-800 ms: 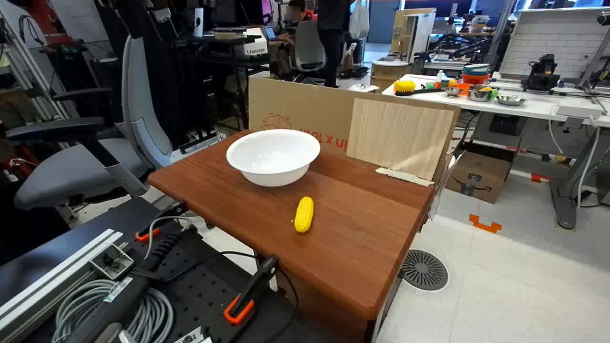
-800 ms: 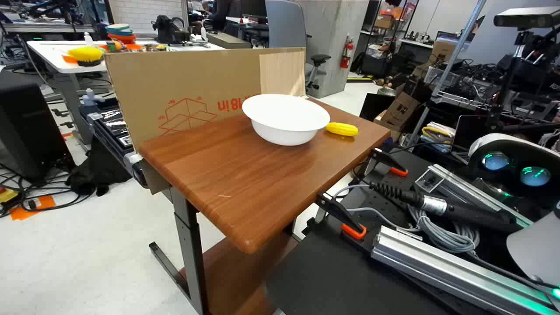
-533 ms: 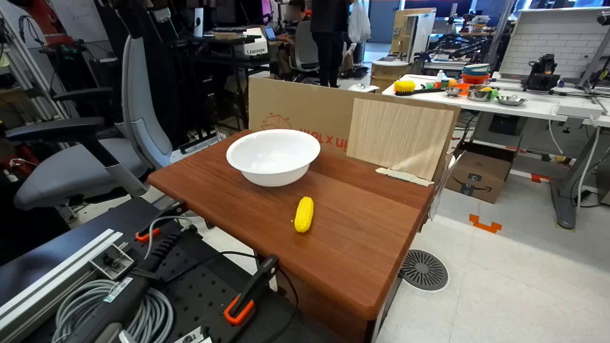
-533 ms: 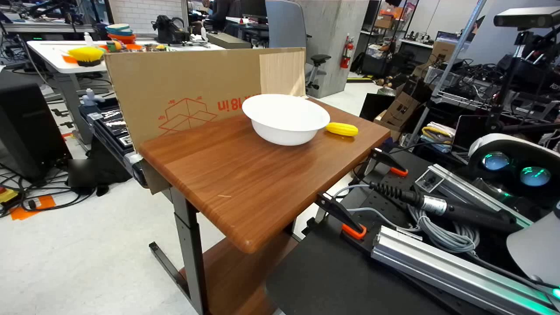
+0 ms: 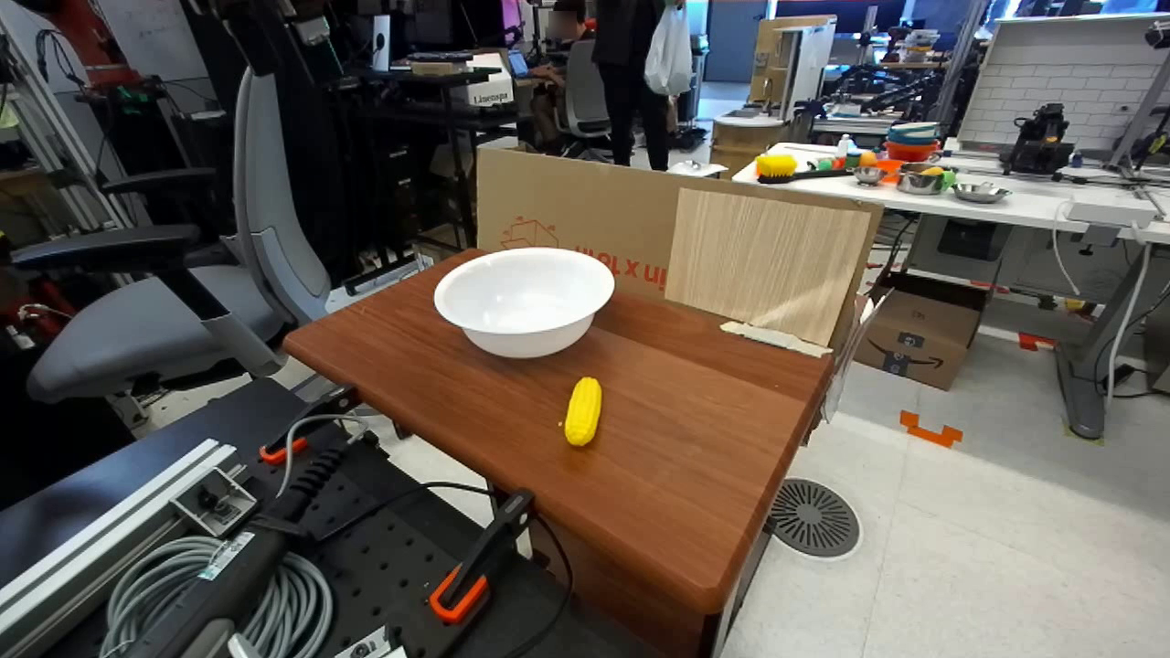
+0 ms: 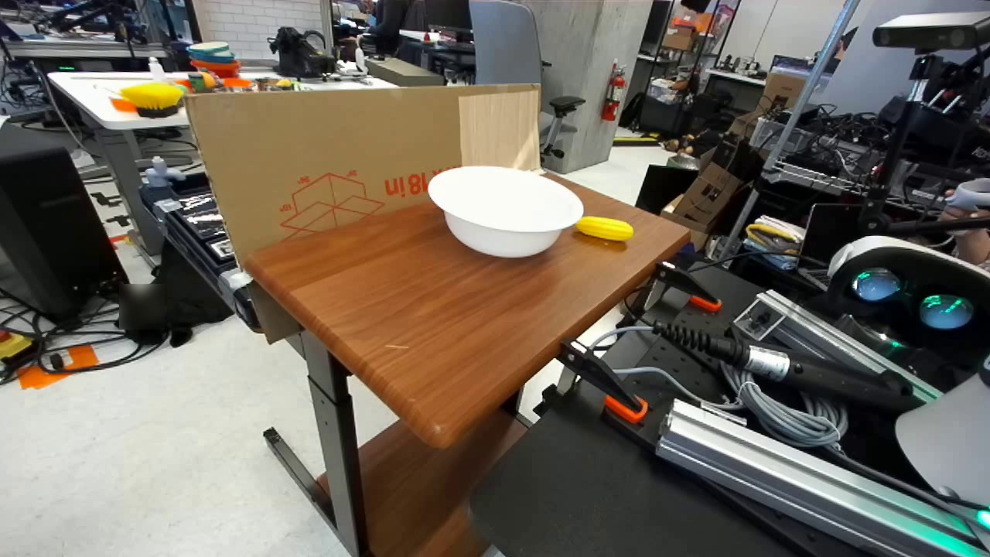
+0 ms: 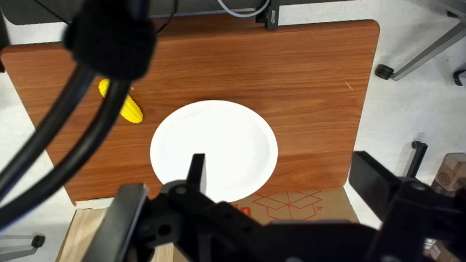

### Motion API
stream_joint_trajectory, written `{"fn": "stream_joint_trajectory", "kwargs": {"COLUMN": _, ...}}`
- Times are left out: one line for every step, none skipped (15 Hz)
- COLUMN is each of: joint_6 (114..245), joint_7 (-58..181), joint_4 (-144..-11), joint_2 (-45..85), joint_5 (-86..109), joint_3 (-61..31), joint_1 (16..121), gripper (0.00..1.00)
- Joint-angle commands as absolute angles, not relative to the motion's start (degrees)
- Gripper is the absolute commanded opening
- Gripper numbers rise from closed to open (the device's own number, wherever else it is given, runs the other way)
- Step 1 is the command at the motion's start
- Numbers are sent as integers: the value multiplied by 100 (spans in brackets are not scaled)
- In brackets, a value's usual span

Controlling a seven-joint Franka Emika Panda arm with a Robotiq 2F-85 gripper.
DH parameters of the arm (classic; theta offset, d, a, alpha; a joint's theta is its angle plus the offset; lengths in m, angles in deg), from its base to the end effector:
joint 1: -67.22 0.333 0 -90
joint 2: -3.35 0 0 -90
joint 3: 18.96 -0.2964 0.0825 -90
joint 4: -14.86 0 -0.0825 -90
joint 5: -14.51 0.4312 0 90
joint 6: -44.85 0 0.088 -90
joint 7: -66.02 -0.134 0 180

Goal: Put the yellow thing in the bowl

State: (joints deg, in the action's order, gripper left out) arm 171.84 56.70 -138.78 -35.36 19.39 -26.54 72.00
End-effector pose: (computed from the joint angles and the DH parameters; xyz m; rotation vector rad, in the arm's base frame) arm 0.4101 0.0874 0.3941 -3.0980 0.0177 -0.3204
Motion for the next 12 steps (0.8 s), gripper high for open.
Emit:
{"fn": "stream_joint_trajectory", "kwargs": {"joint_6": 17132, "joint_7": 5755, "joint_4": -13537, "joint_2": -3105, "joint_5": 1865, "joint_3": -2540, "joint_1": 7092, "gripper": 100}}
{"fn": "stream_joint_trajectory", "kwargs": {"joint_6": 17107, "joint_7": 5796, "joint_4": -13475, "joint_2": -3014, "joint_5": 1813, "joint_3": -2471, "joint_1": 7017, "gripper": 100}}
{"fn": "stream_joint_trajectory", "kwargs": {"joint_6": 17066, "joint_7": 5842, "joint_4": -13396, "joint_2": -2899, "joint_5": 1779, "joint_3": -2390, "joint_1": 6957, "gripper": 100}}
{"fn": "stream_joint_trajectory", "kwargs": {"joint_6": 17057, "joint_7": 5849, "joint_4": -13288, "joint_2": -2737, "joint_5": 1732, "joint_3": -2292, "joint_1": 6839, "gripper": 100}}
{"fn": "stream_joint_trajectory", "kwargs": {"joint_6": 17010, "joint_7": 5832, "joint_4": -13188, "joint_2": -2603, "joint_5": 1687, "joint_3": -2216, "joint_1": 6736, "gripper": 100}}
{"fn": "stream_joint_trajectory", "kwargs": {"joint_6": 16977, "joint_7": 5805, "joint_4": -13094, "joint_2": -2450, "joint_5": 1617, "joint_3": -2138, "joint_1": 6613, "gripper": 100}}
{"fn": "stream_joint_trajectory", "kwargs": {"joint_6": 16948, "joint_7": 5838, "joint_4": -13000, "joint_2": -2266, "joint_5": 1595, "joint_3": -2044, "joint_1": 6527, "gripper": 100}}
{"fn": "stream_joint_trajectory", "kwargs": {"joint_6": 16904, "joint_7": 5804, "joint_4": -12899, "joint_2": -2070, "joint_5": 1510, "joint_3": -1979, "joint_1": 6404, "gripper": 100}}
{"fn": "stream_joint_trajectory", "kwargs": {"joint_6": 16925, "joint_7": 5886, "joint_4": -12828, "joint_2": -1868, "joint_5": 1414, "joint_3": -1899, "joint_1": 6321, "gripper": 100}}
{"fn": "stream_joint_trajectory", "kwargs": {"joint_6": 16956, "joint_7": 6040, "joint_4": -12767, "joint_2": -1686, "joint_5": 1311, "joint_3": -1815, "joint_1": 6277, "gripper": 100}}
{"fn": "stream_joint_trajectory", "kwargs": {"joint_6": 16914, "joint_7": 6198, "joint_4": -12657, "joint_2": -1446, "joint_5": 1180, "joint_3": -1741, "joint_1": 6224, "gripper": 100}}
{"fn": "stream_joint_trajectory", "kwargs": {"joint_6": 16929, "joint_7": 6294, "joint_4": -12567, "joint_2": -1226, "joint_5": 1048, "joint_3": -1700, "joint_1": 6186, "gripper": 100}}
